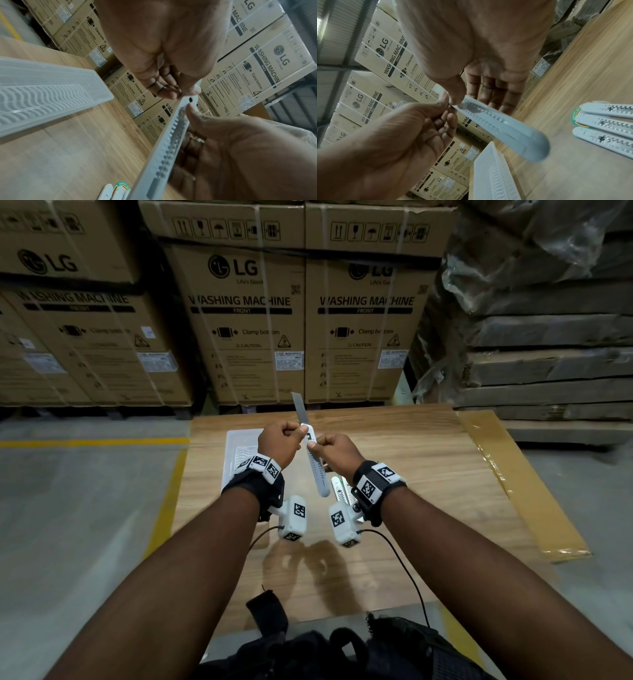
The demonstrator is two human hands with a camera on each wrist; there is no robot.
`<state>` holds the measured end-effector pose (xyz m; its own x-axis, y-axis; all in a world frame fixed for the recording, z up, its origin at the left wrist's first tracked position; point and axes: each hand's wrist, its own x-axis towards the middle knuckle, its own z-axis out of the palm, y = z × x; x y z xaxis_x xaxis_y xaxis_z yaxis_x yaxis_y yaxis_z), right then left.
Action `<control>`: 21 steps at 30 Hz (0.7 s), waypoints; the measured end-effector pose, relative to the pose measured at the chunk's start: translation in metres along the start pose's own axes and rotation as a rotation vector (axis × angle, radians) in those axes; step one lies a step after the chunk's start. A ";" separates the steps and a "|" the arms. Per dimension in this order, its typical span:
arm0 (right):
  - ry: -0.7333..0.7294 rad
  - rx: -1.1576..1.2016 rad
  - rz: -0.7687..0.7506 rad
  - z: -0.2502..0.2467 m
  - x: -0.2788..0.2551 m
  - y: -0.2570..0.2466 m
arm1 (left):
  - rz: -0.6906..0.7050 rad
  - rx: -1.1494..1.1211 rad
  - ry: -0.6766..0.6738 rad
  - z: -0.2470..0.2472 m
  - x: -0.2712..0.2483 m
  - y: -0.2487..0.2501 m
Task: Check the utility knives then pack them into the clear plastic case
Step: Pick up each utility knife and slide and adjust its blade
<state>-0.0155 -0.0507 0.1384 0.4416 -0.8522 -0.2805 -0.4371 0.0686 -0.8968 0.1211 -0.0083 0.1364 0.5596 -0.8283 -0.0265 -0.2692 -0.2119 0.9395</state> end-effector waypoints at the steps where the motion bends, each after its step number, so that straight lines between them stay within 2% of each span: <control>1: -0.011 -0.022 0.005 0.000 -0.002 0.002 | -0.008 -0.011 0.007 0.000 0.001 0.001; 5: -0.028 -0.083 -0.010 0.000 -0.014 0.007 | -0.019 -0.048 -0.019 0.000 0.001 -0.001; 14: 0.059 -0.048 -0.036 0.001 -0.012 0.007 | -0.068 -0.192 -0.070 0.003 -0.004 -0.002; 21: 0.114 -0.079 -0.052 0.004 -0.010 0.008 | -0.080 -0.195 -0.100 0.005 -0.004 -0.004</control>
<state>-0.0210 -0.0394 0.1327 0.3756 -0.9072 -0.1895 -0.4783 -0.0146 -0.8781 0.1159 -0.0062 0.1313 0.4904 -0.8620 -0.1282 -0.0651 -0.1830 0.9810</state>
